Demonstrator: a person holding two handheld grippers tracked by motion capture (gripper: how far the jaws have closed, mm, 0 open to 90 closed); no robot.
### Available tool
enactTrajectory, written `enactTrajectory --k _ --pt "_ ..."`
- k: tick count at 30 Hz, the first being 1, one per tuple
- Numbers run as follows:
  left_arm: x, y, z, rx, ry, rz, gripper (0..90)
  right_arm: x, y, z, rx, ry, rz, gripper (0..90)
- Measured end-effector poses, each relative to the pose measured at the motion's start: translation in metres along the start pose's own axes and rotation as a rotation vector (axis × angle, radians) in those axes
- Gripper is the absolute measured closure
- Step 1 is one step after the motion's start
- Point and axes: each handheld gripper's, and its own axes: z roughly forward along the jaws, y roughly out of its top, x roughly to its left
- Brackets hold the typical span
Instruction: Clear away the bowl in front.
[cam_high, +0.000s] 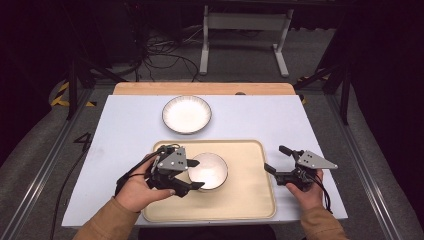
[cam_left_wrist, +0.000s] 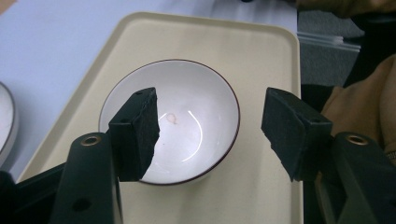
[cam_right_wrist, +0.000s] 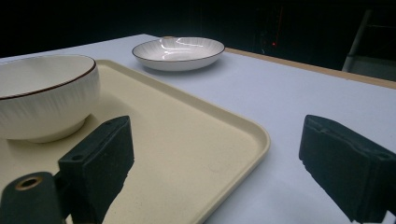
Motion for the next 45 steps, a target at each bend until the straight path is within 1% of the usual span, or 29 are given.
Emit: enactTrajectory --k 2,3,5,9,12,13,14,15,19,20,21,22,23,25,27,28,29,30,32,33,35,36,37,40,41,44,45 --pt "0.000 -0.005 -0.005 -0.024 0.021 -0.016 35.9 0.000 0.000 0.000 -0.001 0.000 0.002 11.0" --pt "0.000 -0.005 -0.005 -0.024 0.021 -0.016 35.4 0.000 0.000 0.000 -0.001 0.000 0.002 11.0" --pt "0.001 -0.012 -0.012 -0.043 0.047 -0.039 34.9 0.000 0.000 0.000 0.000 0.002 0.005 11.0" --pt "0.003 -0.026 -0.025 -0.101 0.088 -0.079 34.1 -0.001 0.000 0.000 -0.002 -0.001 0.012 10.7" --pt "0.005 -0.035 -0.032 -0.141 0.112 -0.104 33.9 -0.001 0.000 -0.001 -0.004 -0.004 0.011 10.2" --pt "0.005 -0.035 -0.032 -0.141 0.112 -0.104 33.7 -0.001 0.000 -0.001 -0.003 -0.005 0.011 10.1" --pt "0.005 -0.039 -0.034 -0.158 0.120 -0.115 33.4 -0.001 0.000 -0.001 -0.004 -0.006 0.011 9.9" --pt "0.006 -0.046 -0.038 -0.197 0.139 -0.131 33.1 -0.001 0.000 -0.001 -0.004 -0.007 0.012 9.8" --pt "0.007 -0.056 -0.043 -0.239 0.167 -0.153 32.5 -0.001 0.000 -0.001 -0.005 -0.008 0.012 9.6" --pt "0.007 -0.056 -0.043 -0.239 0.167 -0.153 32.1 -0.001 0.000 -0.001 -0.005 -0.008 0.012 9.6" --pt "0.008 -0.059 -0.044 -0.259 0.183 -0.160 31.9 -0.001 0.000 -0.001 -0.006 -0.009 0.013 9.5" --pt "0.008 -0.061 -0.045 -0.268 0.189 -0.166 31.9 -0.001 0.000 -0.001 -0.006 -0.009 0.014 9.3" --pt "0.008 -0.066 -0.047 -0.290 0.200 -0.176 31.5 -0.001 0.000 -0.001 -0.006 -0.009 0.014 9.2" --pt "0.009 -0.070 -0.049 -0.289 0.210 -0.187 29.4 -0.001 0.000 -0.001 -0.007 -0.009 0.014 9.1" --pt "0.010 -0.071 -0.049 -0.283 0.217 -0.187 26.6 -0.001 0.000 -0.001 -0.007 -0.009 0.015 9.0" --pt "0.010 -0.074 -0.050 -0.297 0.218 -0.205 25.4 -0.001 0.000 -0.001 -0.007 -0.008 0.015 9.0" --pt "0.010 -0.074 -0.050 -0.297 0.218 -0.205 24.4 -0.001 0.000 -0.001 -0.008 -0.008 0.016 9.0" --pt "0.010 -0.076 -0.051 -0.303 0.228 -0.213 23.7 -0.001 0.000 -0.001 -0.009 -0.008 0.017 8.8" --pt "0.010 -0.077 -0.052 -0.301 0.233 -0.212 21.6 -0.001 0.000 -0.001 -0.010 -0.007 0.016 8.8" --pt "0.011 -0.080 -0.053 -0.299 0.249 -0.216 20.5 -0.001 0.000 -0.001 -0.011 -0.007 0.015 8.8" --pt "0.012 -0.084 -0.054 -0.291 0.266 -0.220 18.7 -0.001 0.000 -0.001 -0.011 -0.007 0.015 8.8" --pt "0.012 -0.084 -0.054 -0.291 0.266 -0.220 17.7 -0.001 0.000 -0.001 -0.011 -0.007 0.015 8.8" --pt "0.013 -0.089 -0.054 -0.290 0.283 -0.231 16.7 -0.001 0.000 -0.001 -0.011 -0.008 0.015 8.5" --pt "0.015 -0.098 -0.055 -0.289 0.298 -0.259 15.7 0.000 0.000 -0.002 -0.013 -0.012 0.015 8.2" --pt "0.016 -0.101 -0.056 -0.290 0.306 -0.260 15.7 -0.001 0.000 -0.002 -0.014 -0.012 0.014 8.2" --pt "0.019 -0.112 -0.057 -0.295 0.327 -0.296 15.4 0.000 -0.001 -0.002 -0.019 -0.012 0.012 8.4" --pt "0.019 -0.112 -0.057 -0.295 0.327 -0.296 15.4 0.000 -0.001 -0.002 -0.019 -0.012 0.012 8.4"
